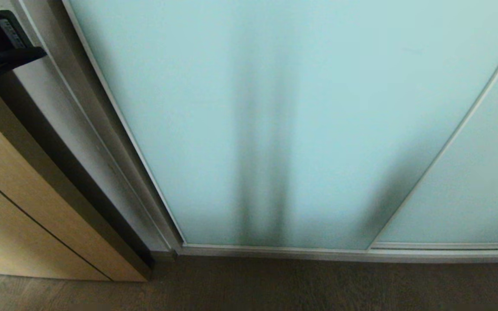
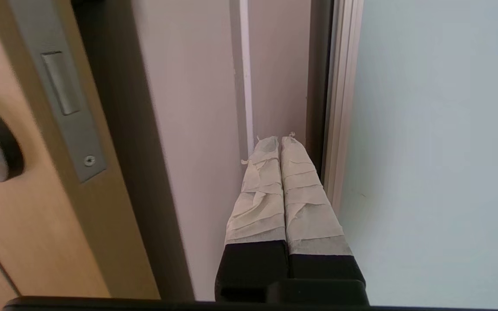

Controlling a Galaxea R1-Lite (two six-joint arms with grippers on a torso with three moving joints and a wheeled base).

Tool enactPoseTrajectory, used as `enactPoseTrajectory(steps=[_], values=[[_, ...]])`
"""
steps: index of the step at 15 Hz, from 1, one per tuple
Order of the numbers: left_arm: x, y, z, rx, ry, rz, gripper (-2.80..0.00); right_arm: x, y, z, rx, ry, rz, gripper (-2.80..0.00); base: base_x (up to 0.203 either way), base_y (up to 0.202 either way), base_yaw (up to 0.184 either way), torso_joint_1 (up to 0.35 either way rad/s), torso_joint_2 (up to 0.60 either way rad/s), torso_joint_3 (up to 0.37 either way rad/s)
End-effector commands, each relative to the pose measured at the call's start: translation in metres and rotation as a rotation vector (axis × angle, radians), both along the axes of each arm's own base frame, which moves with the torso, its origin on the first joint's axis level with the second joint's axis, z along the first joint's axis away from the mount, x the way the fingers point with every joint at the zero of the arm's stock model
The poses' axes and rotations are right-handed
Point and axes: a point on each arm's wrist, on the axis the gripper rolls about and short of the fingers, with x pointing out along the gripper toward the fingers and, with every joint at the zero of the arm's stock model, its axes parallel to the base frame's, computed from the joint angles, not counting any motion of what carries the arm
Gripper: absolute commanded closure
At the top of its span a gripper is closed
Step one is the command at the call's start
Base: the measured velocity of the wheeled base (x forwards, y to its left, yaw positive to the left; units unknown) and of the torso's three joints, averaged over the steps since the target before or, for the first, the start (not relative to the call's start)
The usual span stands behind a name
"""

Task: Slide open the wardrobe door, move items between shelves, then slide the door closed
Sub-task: Open the door

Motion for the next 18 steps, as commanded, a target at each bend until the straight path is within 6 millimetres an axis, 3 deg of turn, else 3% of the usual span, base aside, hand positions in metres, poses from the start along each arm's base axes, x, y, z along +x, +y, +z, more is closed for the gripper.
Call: enactPoseTrajectory(steps=[1,13,18], values=[[0.008,0.0,-0.003,-0.001,0.009,0.004,0.0,0.0,0.0,0.0,-0.001,-0.001,0.0,0.0,0.0,0.0,0.0,0.0,0.0,0.0],[0.044,0.001,-0.014,-0.038,0.04,-0.012,0.0,0.0,0.0,0.0,-0.001,-0.001,0.001,0.0,0.0,0.0,0.0,0.0,0.0,0.0],[0.045,-0.001,-0.013,-0.037,0.034,-0.034,0.0,0.0,0.0,0.0,-0.001,-0.001,0.0,0.0,0.0,0.0,0.0,0.0,0.0,0.0]])
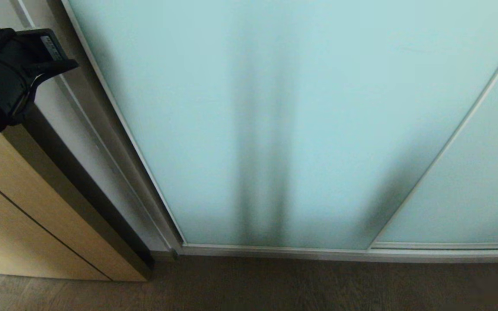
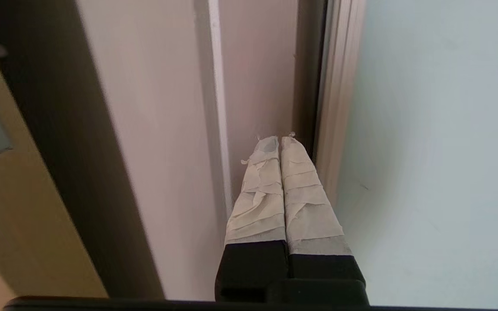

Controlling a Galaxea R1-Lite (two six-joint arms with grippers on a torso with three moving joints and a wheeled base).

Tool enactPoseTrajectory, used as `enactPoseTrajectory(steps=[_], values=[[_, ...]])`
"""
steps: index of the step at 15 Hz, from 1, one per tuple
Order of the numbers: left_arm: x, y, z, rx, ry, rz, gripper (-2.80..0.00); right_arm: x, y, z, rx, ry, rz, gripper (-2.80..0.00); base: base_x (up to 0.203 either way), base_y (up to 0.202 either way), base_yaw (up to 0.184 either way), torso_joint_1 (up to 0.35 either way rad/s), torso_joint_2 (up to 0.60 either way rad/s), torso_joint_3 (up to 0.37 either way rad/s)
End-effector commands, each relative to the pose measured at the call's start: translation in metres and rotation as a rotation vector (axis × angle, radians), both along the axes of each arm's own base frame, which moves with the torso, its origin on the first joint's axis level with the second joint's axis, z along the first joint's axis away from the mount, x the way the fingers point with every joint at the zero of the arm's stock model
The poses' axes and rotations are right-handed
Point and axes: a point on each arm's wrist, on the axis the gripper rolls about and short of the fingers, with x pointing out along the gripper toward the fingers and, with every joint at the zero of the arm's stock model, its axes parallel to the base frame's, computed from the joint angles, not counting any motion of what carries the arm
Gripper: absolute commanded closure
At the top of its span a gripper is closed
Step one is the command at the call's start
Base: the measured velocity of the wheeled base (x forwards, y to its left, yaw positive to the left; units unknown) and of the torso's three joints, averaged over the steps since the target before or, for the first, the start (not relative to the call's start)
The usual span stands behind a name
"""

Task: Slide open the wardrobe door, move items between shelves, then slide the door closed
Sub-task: Open the door

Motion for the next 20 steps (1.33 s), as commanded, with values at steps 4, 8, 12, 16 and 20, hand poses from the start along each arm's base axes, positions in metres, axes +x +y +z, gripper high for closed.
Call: enactPoseTrajectory(steps=[4,8,12,16,20], values=[[0.002,-0.005,-0.001,0.013,-0.015,-0.047,0.0,0.0,0.0,0.0,0.0,0.0,0.001,0.0,0.0,0.0,0.0,0.0,0.0,0.0],[0.012,-0.005,-0.005,0.016,-0.006,-0.056,0.0,0.0,0.0,0.0,0.0,0.0,0.0,0.0,0.0,0.0,0.0,0.0,0.0,0.0],[0.016,-0.005,-0.005,0.013,-0.009,-0.052,0.0,0.0,0.0,0.0,0.0,0.0,0.001,0.0,0.0,0.0,0.0,0.0,0.0,0.0],[-0.025,-0.007,0.015,-0.009,-0.076,-0.01,0.0,0.0,0.0,0.0,0.0,0.0,0.001,0.0,0.0,0.0,0.0,0.0,0.0,0.0],[-0.015,-0.007,0.014,-0.014,-0.071,0.003,0.0,0.0,0.0,0.0,0.0,0.0,0.001,0.0,0.0,0.0,0.0,0.0,0.0,0.0]])
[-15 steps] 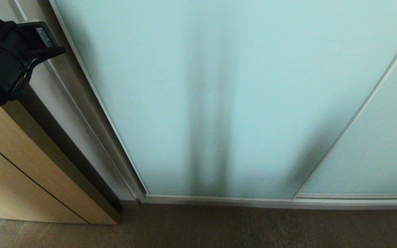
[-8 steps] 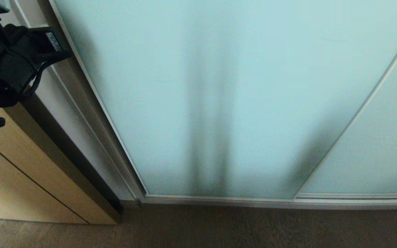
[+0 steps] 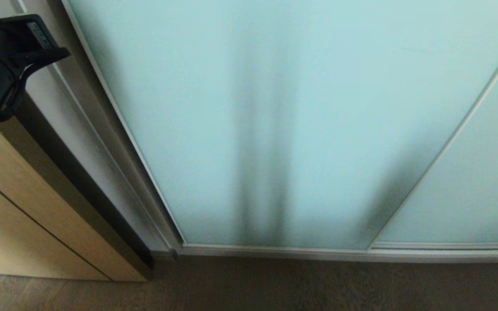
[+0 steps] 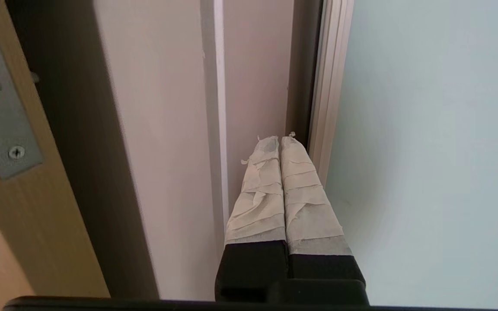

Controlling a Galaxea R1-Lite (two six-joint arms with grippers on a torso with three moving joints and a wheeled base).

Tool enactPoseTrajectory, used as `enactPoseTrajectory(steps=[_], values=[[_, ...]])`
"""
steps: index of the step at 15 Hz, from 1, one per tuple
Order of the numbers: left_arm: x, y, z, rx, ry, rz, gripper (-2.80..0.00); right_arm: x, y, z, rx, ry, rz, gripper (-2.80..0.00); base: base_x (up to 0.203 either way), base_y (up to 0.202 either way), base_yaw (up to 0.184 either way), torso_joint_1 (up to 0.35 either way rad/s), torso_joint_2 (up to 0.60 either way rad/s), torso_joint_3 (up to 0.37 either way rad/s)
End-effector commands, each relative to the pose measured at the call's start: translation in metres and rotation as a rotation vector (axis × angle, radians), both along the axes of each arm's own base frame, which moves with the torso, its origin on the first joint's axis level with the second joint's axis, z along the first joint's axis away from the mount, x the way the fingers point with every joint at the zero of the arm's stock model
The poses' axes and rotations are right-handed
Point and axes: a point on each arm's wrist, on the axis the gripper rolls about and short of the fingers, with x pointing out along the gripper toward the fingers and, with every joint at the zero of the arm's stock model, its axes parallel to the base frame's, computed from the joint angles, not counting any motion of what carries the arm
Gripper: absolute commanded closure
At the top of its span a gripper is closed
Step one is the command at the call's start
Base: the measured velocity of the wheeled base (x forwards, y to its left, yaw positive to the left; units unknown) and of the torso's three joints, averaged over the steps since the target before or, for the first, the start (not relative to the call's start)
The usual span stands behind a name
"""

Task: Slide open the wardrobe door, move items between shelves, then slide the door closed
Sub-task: Open the door

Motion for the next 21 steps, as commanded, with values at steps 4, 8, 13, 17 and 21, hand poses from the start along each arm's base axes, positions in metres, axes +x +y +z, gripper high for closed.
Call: enactPoseTrajectory(steps=[4,8,13,17,21], values=[[0.026,-0.001,0.002,0.0,-0.01,0.003,0.0,0.0,0.0,0.0,0.0,-0.001,0.0,0.0,0.0,0.0,0.0,0.0,0.0,0.0],[0.049,-0.002,-0.005,-0.001,0.006,0.002,0.0,0.0,0.0,0.0,0.0,0.0,0.001,0.0,0.0,0.0,0.0,0.0,0.0,0.0],[0.068,0.001,-0.019,-0.003,0.043,0.013,0.0,0.0,0.0,0.0,0.0,-0.001,0.001,0.0,0.0,0.0,0.0,0.0,0.0,0.0],[0.079,0.001,-0.021,-0.004,0.016,0.023,0.0,0.0,0.0,0.0,0.0,-0.001,0.0,0.0,0.0,0.0,0.0,0.0,0.0,0.0],[0.084,0.001,-0.024,-0.001,0.02,0.009,0.0,0.0,0.0,0.0,0.0,-0.001,0.0,0.0,0.0,0.0,0.0,0.0,0.0,0.0]])
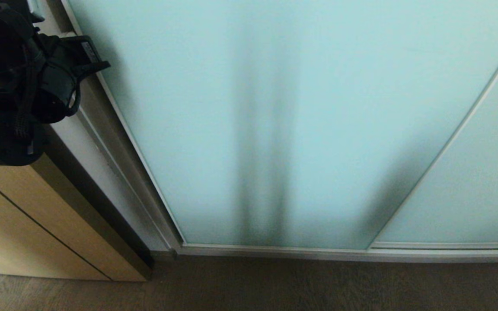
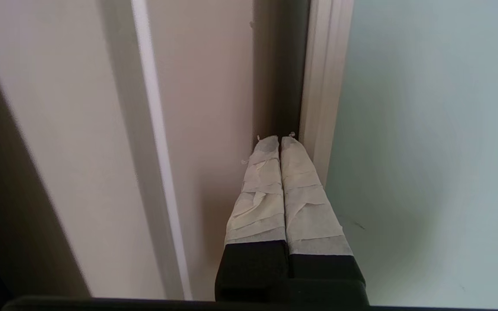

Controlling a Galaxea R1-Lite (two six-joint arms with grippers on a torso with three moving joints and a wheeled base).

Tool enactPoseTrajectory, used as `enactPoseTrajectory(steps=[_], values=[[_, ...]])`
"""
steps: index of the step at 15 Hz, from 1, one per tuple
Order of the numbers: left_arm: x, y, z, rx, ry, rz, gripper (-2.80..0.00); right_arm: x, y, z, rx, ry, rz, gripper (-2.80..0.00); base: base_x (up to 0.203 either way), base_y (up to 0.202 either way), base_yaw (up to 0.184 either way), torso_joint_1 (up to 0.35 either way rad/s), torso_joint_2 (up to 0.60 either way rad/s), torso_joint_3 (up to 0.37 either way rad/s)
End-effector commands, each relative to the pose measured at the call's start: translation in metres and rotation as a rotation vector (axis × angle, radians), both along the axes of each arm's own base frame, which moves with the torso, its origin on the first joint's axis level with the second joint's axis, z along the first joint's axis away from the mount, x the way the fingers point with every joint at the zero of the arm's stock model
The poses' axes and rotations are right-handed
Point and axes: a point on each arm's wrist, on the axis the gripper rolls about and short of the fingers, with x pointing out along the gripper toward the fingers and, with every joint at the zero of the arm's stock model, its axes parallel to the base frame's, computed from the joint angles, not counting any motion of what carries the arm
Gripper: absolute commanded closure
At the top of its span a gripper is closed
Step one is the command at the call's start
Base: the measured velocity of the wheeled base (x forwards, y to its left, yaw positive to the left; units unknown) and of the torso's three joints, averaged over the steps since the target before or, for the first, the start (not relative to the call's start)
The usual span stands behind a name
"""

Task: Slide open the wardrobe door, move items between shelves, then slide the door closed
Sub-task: Open the door

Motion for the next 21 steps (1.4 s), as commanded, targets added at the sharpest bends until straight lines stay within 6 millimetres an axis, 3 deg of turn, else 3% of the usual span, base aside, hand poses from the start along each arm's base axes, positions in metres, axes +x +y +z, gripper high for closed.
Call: enactPoseTrajectory(steps=[1,9,12,21], values=[[0.004,0.0,-0.003,0.0,0.002,-0.001,0.0,0.0,0.0,0.0,0.0,-0.001,0.001,0.0,0.0,0.0,0.0,0.0,0.0,0.0],[0.03,0.0,-0.02,0.001,0.015,-0.014,0.0,0.0,0.0,0.0,0.0,-0.001,0.002,0.0,0.0,0.0,0.0,0.0,0.0,0.0],[0.031,-0.001,-0.02,0.007,0.01,-0.026,0.0,0.0,0.0,0.0,0.0,-0.001,0.002,0.0,0.0,0.0,0.0,0.0,0.0,0.0],[0.029,-0.054,-0.02,0.024,0.0,-0.185,0.0,0.0,0.0,0.0,0.0,-0.001,0.001,0.0,0.0,0.0,0.0,0.0,0.0,0.0]])
